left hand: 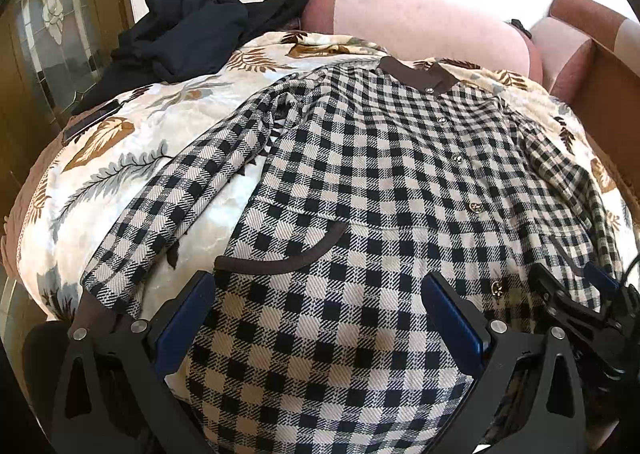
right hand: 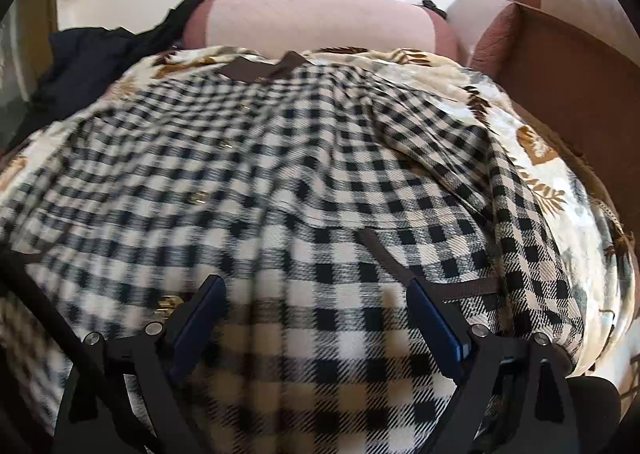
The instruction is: Fold large clothes
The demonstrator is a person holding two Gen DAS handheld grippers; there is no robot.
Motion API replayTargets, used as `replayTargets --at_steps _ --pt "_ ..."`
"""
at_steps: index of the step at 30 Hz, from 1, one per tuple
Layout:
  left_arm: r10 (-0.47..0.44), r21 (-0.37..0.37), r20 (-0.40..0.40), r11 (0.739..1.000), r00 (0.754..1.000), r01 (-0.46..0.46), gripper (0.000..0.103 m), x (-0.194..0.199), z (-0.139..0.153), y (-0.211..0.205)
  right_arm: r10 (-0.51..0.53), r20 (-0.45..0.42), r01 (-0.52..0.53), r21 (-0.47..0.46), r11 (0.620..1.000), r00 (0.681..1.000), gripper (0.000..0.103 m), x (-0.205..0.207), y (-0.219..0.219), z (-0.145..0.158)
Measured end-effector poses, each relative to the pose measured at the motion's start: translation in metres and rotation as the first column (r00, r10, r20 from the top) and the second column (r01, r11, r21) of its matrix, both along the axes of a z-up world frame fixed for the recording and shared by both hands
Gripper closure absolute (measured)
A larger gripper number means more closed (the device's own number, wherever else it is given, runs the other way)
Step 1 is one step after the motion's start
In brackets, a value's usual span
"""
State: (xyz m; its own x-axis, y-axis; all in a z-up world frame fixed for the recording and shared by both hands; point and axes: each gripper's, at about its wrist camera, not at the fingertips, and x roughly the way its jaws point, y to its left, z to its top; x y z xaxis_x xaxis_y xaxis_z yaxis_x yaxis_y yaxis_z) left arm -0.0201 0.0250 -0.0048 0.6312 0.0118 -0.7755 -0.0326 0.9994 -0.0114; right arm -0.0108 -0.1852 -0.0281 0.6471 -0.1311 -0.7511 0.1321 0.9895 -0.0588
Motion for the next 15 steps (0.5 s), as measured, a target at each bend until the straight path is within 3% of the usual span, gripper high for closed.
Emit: replayTargets --at_steps 6,15 --pt "-0.015 -0.004 0.006 1.000 1.000 0.015 0.000 -0.004 0.002 -0.003 0.009 0.022 -0.009 -0.003 1.000 1.000 0.009 -0.010 0.006 0.018" --pt "-0.028 0.007 0.002 1.000 1.000 0.028 0.000 -0.006 0.002 -0.008 -0.013 -0.019 0.014 0.035 0.999 1.000 0.009 -0.012 -0.004 0.014"
